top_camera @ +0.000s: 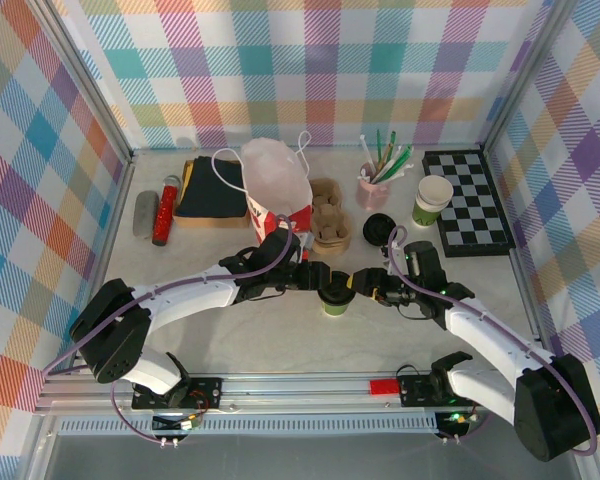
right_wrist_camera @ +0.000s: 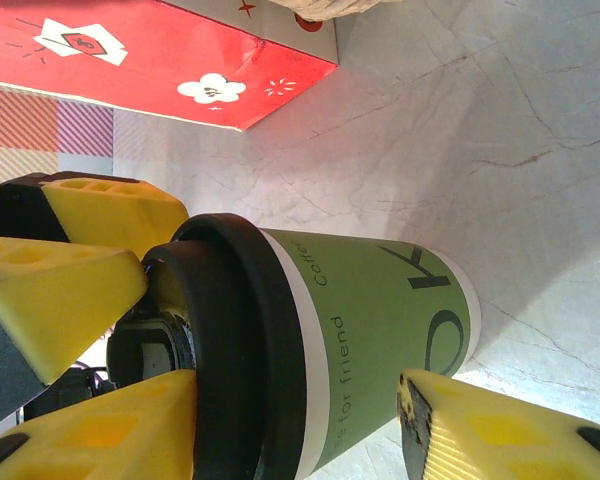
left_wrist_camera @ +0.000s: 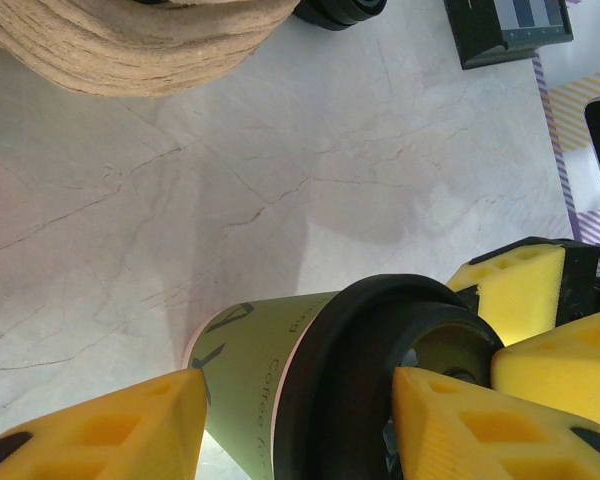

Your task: Pack the takeout coffee

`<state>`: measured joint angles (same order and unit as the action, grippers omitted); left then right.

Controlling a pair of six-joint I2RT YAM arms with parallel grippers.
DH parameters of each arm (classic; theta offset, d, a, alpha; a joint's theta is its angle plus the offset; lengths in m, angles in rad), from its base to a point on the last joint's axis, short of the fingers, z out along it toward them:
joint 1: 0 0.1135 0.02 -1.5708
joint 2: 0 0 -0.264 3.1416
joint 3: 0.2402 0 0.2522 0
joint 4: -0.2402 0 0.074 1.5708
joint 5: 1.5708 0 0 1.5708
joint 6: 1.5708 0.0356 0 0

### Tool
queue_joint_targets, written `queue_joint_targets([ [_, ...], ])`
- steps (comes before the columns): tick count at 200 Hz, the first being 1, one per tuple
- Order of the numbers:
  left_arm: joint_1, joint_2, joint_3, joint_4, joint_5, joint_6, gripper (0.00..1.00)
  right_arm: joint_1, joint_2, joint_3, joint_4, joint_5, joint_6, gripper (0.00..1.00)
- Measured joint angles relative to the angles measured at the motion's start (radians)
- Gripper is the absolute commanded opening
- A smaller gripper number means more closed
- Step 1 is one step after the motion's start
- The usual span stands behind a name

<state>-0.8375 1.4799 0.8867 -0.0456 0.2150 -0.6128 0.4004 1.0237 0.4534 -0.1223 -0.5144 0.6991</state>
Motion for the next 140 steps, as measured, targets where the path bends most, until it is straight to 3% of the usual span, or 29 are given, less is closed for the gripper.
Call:
queue_joint_targets([
  [140,-0.020,0.000,-0.017,0.036,-0.034,-0.015,0.51,0.068,-0.007,-0.023,0.069,0.096,0.057,0.48],
])
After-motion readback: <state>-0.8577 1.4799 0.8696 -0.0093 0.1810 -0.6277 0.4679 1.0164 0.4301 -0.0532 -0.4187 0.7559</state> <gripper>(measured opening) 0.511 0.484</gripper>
